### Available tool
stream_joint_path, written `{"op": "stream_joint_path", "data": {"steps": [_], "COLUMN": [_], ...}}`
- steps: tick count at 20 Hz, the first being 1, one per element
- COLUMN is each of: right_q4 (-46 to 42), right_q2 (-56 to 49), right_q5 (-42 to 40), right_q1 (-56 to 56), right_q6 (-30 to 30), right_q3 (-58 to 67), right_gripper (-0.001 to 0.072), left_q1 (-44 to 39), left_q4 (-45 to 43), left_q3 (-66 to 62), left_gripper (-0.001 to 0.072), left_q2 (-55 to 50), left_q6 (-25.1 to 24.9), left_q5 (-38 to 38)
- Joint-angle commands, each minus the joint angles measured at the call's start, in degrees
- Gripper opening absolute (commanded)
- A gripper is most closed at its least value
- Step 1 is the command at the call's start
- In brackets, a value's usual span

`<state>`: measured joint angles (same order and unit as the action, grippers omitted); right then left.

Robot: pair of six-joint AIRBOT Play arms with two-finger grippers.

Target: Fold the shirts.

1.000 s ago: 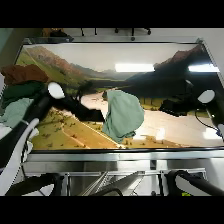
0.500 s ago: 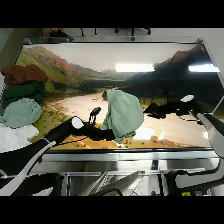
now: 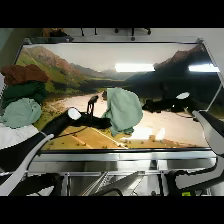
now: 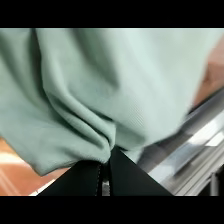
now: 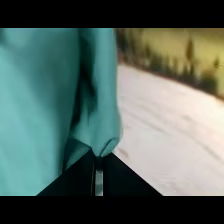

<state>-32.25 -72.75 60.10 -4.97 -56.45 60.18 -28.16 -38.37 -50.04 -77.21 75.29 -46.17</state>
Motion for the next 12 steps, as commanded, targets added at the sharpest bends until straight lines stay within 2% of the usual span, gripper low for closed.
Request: {"op": "stream_joint_path", "data": {"steps": [1, 4, 8, 12], "right_q4": [0.6, 0.6, 0.4, 0.4], "right_q2": [7.6, 17.7, 30.0, 38.3], "right_q5": [4.8, 6.8, 5.7, 3.8], "right_q1": [-1.7, -4.4, -5.3, -5.3], "right_q6": [0.7, 0.3, 0.3, 0.9], "right_q3": [8.8, 22.0, 37.9, 43.7], "right_gripper": [0.0025, 0.0025, 0.0025, 0.0025], "left_q1": [5.4, 11.8, 21.5, 33.2], "left_q4": [-3.1, -4.0, -4.1, -4.1], "left_q3": [-6.3, -17.0, -35.0, -45.7], "left_gripper": [0.0011, 0.0011, 0.0011, 0.0012], "left_q2": [8.4, 18.8, 31.2, 39.3], "left_q6": [-0.7, -0.2, -0.2, -0.3], "left_q5": [-6.2, -12.7, -19.1, -22.6]}}
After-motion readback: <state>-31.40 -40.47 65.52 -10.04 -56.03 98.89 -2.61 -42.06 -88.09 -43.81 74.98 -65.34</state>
